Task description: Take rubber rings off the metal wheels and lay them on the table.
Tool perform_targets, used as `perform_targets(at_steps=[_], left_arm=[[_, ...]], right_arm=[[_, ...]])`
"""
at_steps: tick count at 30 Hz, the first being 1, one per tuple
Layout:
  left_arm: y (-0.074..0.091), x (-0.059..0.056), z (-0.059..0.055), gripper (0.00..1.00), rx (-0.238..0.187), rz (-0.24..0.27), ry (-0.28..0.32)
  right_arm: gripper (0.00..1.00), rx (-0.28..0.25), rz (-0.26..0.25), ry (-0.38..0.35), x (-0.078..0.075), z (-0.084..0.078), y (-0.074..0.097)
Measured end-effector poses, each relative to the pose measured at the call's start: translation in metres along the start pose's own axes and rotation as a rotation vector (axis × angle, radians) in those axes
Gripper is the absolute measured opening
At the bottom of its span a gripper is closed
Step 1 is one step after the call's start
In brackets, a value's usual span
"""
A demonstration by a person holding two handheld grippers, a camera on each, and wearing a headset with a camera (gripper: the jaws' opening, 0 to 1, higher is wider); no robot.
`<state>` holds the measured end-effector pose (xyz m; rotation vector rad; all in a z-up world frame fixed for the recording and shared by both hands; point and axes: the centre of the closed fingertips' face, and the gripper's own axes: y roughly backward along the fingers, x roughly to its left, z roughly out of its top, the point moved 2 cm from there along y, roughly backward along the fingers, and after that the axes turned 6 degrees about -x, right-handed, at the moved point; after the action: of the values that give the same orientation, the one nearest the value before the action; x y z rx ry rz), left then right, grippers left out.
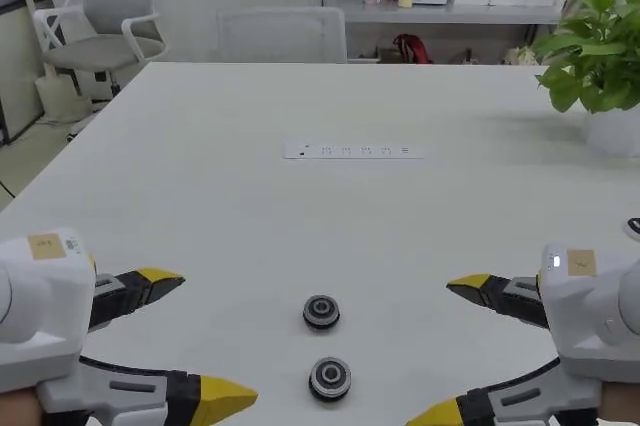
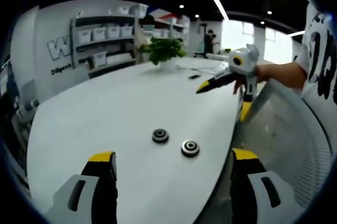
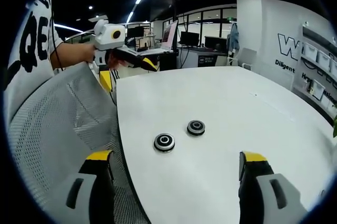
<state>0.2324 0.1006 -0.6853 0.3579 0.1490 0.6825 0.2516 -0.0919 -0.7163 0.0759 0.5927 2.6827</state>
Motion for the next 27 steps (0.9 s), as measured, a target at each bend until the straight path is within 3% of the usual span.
perform_targets(at_steps=[17,27], left_arm=[[-0.001,0.003,0.000,0.88,-0.004,-0.002,-0.009],[-0.008,0.007,0.010,0.89,-0.014,-0.017,-0.026]], right_arm=[[0.95,-0.003,0.003,0.000,-0.001,0.001,-0.002],[0.94,-0.008,0.003,0.009,-0.009,0.005,-0.006]])
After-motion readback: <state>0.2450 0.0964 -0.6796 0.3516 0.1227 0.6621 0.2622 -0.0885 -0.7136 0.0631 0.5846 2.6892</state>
